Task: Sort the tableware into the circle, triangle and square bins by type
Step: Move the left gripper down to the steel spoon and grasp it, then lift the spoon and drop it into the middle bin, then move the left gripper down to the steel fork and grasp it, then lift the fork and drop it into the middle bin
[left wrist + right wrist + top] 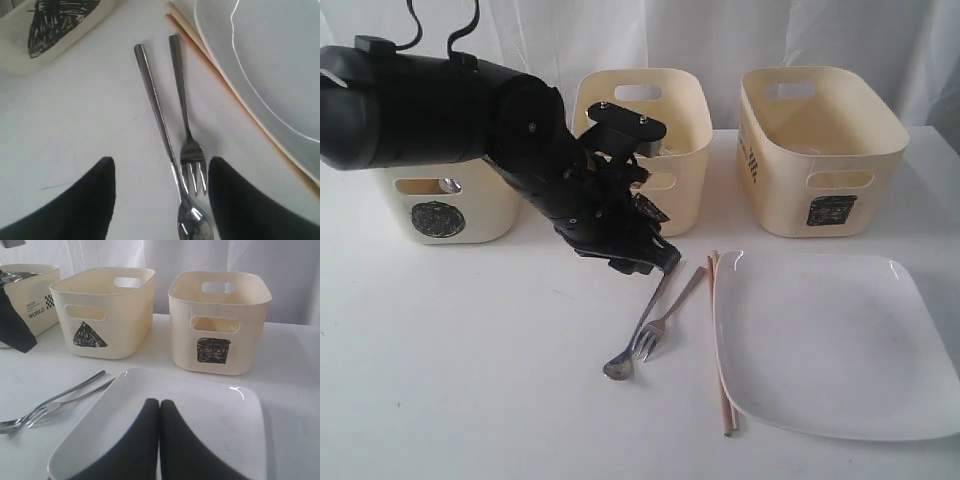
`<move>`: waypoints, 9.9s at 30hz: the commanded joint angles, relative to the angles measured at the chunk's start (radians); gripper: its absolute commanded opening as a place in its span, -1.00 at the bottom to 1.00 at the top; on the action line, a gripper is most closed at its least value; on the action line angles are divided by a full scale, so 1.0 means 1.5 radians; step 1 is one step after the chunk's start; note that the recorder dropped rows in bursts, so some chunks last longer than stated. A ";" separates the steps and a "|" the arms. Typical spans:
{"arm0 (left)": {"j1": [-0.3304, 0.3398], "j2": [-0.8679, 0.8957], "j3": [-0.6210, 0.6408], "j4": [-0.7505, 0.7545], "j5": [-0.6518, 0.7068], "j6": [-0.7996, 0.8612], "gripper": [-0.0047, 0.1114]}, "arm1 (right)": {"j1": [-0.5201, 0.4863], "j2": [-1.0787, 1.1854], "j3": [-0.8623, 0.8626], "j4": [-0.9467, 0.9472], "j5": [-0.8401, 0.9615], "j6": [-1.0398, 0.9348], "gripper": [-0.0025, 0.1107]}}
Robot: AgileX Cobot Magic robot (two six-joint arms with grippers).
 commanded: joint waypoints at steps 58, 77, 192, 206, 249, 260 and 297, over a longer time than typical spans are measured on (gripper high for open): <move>0.023 0.250 -0.190 -0.053 0.076 0.001 0.13 | -0.004 -0.005 0.005 -0.003 -0.005 -0.002 -0.96; 0.028 0.260 -0.190 -0.060 0.108 0.004 -0.09 | -0.004 -0.005 0.005 -0.003 -0.005 -0.002 -0.96; 0.026 0.121 -0.110 -0.096 0.091 0.054 0.14 | -0.004 -0.005 0.005 -0.003 -0.005 -0.002 -0.96; -0.001 0.185 -0.110 -0.116 0.027 0.054 0.14 | -0.004 -0.005 0.005 -0.003 -0.005 -0.002 -0.96; -0.010 0.190 -0.111 -0.084 0.067 0.084 -0.92 | -0.004 -0.005 0.005 -0.003 -0.005 -0.002 -0.96; -0.008 0.087 -0.111 -0.026 0.098 0.084 -0.92 | -0.004 -0.005 0.005 -0.003 -0.005 -0.002 -0.96; 0.098 0.240 -0.364 0.124 -0.205 0.049 -0.92 | -0.004 -0.005 0.005 -0.003 -0.005 -0.002 -0.96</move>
